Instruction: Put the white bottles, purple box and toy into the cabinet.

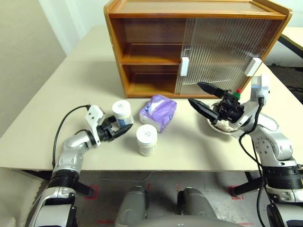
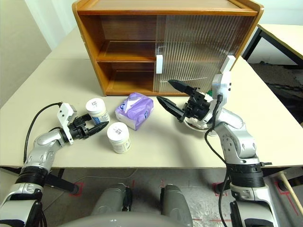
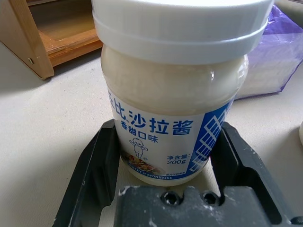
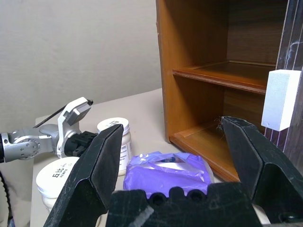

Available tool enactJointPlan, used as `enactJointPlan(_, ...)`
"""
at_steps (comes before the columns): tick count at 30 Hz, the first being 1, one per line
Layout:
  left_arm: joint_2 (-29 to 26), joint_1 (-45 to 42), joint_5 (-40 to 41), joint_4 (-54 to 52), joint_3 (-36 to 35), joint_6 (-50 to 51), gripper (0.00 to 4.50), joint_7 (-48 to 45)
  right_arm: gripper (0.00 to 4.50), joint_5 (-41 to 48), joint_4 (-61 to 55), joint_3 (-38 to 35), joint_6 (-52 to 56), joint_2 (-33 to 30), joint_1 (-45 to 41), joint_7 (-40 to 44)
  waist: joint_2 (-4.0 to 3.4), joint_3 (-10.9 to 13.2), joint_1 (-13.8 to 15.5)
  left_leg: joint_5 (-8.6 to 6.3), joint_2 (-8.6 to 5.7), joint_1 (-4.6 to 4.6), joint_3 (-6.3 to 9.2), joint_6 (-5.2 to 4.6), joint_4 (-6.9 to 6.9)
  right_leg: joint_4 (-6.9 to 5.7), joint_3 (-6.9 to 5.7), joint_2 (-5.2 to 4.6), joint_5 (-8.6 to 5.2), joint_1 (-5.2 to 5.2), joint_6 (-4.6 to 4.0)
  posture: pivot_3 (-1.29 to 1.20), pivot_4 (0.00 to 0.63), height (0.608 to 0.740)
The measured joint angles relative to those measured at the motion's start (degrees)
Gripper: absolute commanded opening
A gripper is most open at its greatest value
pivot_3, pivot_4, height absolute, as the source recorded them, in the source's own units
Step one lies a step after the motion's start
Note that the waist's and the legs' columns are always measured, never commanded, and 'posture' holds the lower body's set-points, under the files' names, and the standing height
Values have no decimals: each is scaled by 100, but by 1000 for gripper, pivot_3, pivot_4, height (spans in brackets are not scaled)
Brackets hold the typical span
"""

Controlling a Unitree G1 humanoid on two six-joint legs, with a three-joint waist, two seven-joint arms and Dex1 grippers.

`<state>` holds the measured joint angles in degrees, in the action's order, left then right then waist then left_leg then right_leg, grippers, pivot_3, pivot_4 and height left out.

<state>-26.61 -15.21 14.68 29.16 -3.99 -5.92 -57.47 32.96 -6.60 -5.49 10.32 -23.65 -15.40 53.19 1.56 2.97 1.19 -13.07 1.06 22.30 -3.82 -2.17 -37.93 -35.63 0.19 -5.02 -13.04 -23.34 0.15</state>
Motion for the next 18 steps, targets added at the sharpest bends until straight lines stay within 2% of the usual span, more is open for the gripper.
enactJointPlan(5,34,-5,71,-54,-56,146,3041,133,4500,-4,0,0,0,0,-1,0,0,0,-2,0,0,1,1,0,0,1,0,0,0,0,0,37,2,740)
enactJointPlan(10,275,-359,-23,-64,-58,307,3041,812,4500,-5,1,9,0,7,-2,-1,20,10,-4,0,1,7,4,0,0,3,-2,5,4,-2,7,34,1,740)
enactJointPlan(13,532,-715,-117,-72,-17,405,3041,1210,4500,-13,1,16,-1,22,-3,-19,24,7,-11,0,-1,10,3,-1,0,12,-1,6,47,-2,84,29,0,740)
enactJointPlan(18,922,-1323,-382,202,118,431,3041,1853,4500,-39,-1,22,-1,60,3,-92,30,5,-20,0,-2,18,4,-1,0,16,-1,11,44,-8,97,15,1,740)
